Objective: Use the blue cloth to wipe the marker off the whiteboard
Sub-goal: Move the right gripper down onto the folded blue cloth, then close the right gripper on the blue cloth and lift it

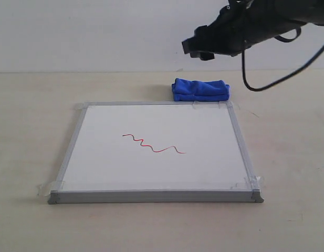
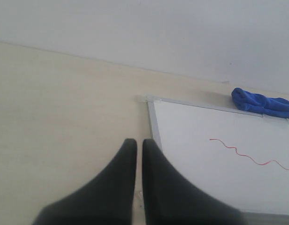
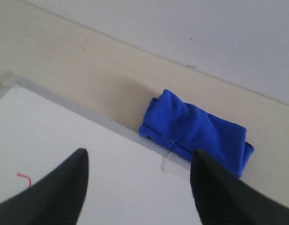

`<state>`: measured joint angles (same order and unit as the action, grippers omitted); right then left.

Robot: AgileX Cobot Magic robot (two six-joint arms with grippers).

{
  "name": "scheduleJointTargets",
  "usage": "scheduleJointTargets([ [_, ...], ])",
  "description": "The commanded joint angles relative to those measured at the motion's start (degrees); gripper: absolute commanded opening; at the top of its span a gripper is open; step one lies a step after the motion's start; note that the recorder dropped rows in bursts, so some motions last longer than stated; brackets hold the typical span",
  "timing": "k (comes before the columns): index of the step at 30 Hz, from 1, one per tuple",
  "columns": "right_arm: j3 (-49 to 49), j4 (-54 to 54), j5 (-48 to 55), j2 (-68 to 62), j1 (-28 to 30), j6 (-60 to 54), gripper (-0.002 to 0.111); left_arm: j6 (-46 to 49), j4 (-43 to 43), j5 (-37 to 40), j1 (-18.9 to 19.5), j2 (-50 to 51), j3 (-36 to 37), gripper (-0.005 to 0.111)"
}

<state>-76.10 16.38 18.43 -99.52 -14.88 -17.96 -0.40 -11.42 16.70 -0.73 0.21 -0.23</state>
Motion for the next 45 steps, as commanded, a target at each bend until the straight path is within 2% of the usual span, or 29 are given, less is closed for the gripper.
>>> scheduleJointTargets([
  [1, -7.10, -0.21, 0.44, -5.69, -0.11, 7.10, 0.062, -0.03, 0.23, 0.09, 0.15, -0.21, 0.23, 0.004],
  [9, -23.36, -1.87, 11.08, -18.80, 0.00, 12.36, 0.062, -0.03, 0.23, 0.09, 0.15, -0.21, 0.23, 0.004],
  [16, -38.67, -15.28, 21.66, -29.17, 0.00, 27.02, 0.062, -0.03, 0.23, 0.09, 0.15, -0.21, 0.23, 0.004],
  [21, -45.87, -17.29, 26.68, -34.88, 0.29, 29.31, 0.062, -0.03, 0.23, 0.09, 0.15, -0.21, 0.23, 0.004],
  [30, -50.25, -22.41, 27.33, -41.14, 0.71, 33.17, 0.062, -0.03, 0.23, 0.09, 0.15, -0.21, 0.23, 0.004],
  [36, -50.25, -23.62, 23.03, -43.96, 1.72, 41.29, 0.062, -0.03, 0.23, 0.09, 0.15, -0.21, 0.23, 0.004],
  [45, -50.25, -25.37, 24.09, -47.54, 3.45, 42.32, 0.062, -0.03, 0.23, 0.09, 0.15, -0.21, 0.23, 0.004],
])
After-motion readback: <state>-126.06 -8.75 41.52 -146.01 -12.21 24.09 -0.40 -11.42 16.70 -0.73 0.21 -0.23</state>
